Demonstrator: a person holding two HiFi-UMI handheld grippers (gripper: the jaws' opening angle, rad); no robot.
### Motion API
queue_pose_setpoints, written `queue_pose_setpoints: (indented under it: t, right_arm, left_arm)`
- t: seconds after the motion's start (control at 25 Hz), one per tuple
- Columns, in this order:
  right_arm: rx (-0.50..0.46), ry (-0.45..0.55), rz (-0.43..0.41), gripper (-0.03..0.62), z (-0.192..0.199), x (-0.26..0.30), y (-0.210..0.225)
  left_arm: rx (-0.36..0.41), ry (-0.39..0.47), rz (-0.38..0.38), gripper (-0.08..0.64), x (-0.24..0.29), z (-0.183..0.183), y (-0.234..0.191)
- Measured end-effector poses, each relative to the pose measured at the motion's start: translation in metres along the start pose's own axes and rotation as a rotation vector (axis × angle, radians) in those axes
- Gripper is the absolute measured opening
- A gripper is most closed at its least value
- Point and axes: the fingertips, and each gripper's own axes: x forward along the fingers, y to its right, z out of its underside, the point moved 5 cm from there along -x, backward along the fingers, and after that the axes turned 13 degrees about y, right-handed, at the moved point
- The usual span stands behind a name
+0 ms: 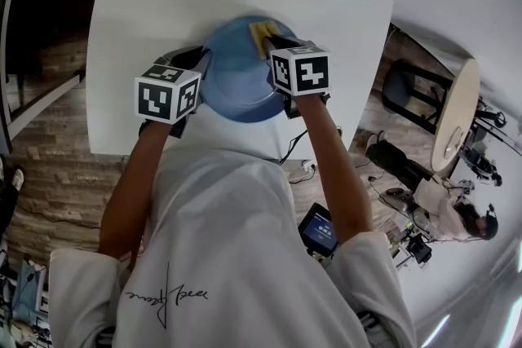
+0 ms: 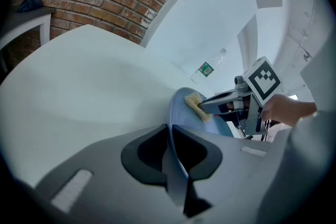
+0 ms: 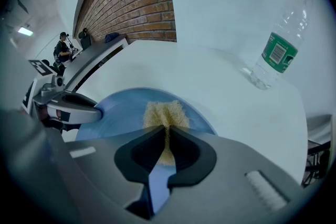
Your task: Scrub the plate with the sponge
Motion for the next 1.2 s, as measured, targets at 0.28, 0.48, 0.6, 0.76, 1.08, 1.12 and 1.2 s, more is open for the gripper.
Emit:
queue_pose_setpoints:
  t: [0.28, 0.48, 0.6, 0.76, 1.08, 1.12, 1.2]
  right_arm:
    - [-0.015, 0.002, -0.023, 0.035, -0.002, 0.003, -0.011]
    - [-0.021, -0.001, -0.033, 0.035, -0.004, 0.004, -0.011]
    - [-0.024, 0.002, -0.034, 0.035, -0.005, 0.005, -0.012]
    - [-0.034, 0.009, -0.034, 0.035, -0.005, 0.004, -0.016]
    - [-0.072, 0.004, -0.064, 0.035, -0.007, 0.008, -0.027]
    - [-0.078, 0.004, -0.063, 0.035, -0.007, 0.009, -0.028]
    - [-0.084, 0.005, -0.065, 0.035, -0.008, 0.010, -0.029]
  left_arm:
    - [0.003, 0.005, 0.000, 0.043, -0.002, 0.002, 0.001]
    - [0.002, 0.003, -0.001, 0.043, -0.001, 0.000, 0.002]
    - [0.002, 0.003, -0.003, 0.043, -0.001, 0.000, 0.002]
    - [0.004, 0.005, -0.003, 0.043, -0.002, 0.001, 0.003]
    - [0.006, 0.006, -0.007, 0.043, -0.001, 0.002, 0.002]
    - [0.005, 0.006, -0.006, 0.043, -0.001, 0.001, 0.002]
    - [0.006, 0.006, -0.007, 0.043, 0.000, 0.001, 0.002]
